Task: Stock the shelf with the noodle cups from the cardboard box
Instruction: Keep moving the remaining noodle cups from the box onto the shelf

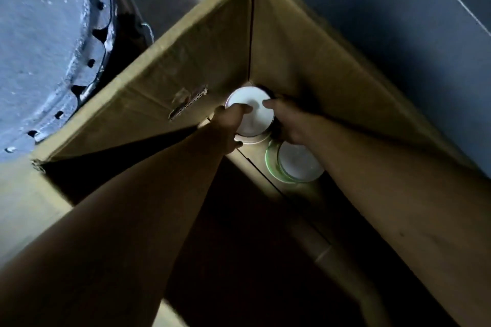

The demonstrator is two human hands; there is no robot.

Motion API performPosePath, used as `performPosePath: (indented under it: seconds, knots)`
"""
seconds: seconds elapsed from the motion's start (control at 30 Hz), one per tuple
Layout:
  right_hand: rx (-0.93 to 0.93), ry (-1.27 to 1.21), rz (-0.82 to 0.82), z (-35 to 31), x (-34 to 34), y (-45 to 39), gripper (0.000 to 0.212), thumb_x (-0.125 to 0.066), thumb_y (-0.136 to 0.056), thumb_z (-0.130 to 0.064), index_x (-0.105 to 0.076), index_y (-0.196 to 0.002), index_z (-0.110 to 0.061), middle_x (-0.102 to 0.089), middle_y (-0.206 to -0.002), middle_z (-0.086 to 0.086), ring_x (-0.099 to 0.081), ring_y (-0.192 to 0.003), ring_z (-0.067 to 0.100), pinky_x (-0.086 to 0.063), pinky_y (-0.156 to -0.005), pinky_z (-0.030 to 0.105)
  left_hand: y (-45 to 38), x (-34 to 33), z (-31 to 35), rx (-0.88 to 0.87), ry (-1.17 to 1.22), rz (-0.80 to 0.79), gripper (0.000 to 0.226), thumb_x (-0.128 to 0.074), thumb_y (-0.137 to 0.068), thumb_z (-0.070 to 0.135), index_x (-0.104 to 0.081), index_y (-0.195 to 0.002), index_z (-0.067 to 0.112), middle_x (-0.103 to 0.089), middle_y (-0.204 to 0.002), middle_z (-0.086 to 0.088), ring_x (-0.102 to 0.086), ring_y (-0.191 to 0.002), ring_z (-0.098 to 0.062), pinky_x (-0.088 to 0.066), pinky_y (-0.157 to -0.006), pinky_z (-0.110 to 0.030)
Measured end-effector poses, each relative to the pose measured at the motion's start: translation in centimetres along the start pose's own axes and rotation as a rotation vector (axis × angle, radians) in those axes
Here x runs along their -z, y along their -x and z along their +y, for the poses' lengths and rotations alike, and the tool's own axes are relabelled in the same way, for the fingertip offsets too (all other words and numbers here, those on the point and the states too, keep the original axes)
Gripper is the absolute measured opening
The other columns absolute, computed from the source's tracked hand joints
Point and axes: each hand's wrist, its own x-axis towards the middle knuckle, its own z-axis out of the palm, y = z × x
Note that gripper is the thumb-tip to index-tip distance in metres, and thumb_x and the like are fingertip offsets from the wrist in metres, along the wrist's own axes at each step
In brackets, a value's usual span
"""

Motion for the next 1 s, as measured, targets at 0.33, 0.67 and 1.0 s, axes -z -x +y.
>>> performPosePath:
  seconds: [0.33, 0.67, 1.0]
  knots:
    - [0.024, 0.019, 0.209, 0.3, -1.5, 9.3, 0.038, -0.047, -0.09, -0.053, -0.048, -0.121, -0.03, -0.048, -0.118, 0.004, -0.048, -0.11, 0.031, -0.045, -0.097, 0.053, 8.3, 2.9, -1.2, 0.147, 0.225, 0.146, 0.071, -0.059, -0.083, 0.06, -0.042, -0.133, 0.013, -0.048, -0.128, -0.015, -0.053, -0.107, -0.042, -0.053, -0.053, -0.047]
    - [0.011, -0.119, 0.362, -5.4, 1.2, 25.4, 0.05, -0.054, -0.086, -0.054, -0.046, -0.123, -0.021, -0.052, -0.121, 0.008, -0.055, -0.104, 0.032, -0.053, -0.084, 0.054, 24.7, 4.4, 3.3, 0.076, 0.211, -0.097, 0.045, -0.076, -0.077, 0.035, -0.06, -0.105, 0.004, -0.065, -0.091, -0.011, -0.061, -0.077, -0.024, -0.051, -0.06, -0.032]
    - [0.069, -0.36, 0.146, -7.9, 8.2, 45.4, 0.069, -0.071, -0.071, -0.051, -0.044, -0.129, -0.025, -0.059, -0.119, 0.011, -0.066, -0.094, 0.031, -0.056, -0.058, 0.035, 42.0, 4.6, 5.9, -0.012, 0.035, -0.512, 0.062, -0.082, -0.067, 0.025, -0.06, -0.12, 0.003, -0.066, -0.116, -0.02, -0.064, -0.107, -0.034, -0.054, -0.088, -0.043]
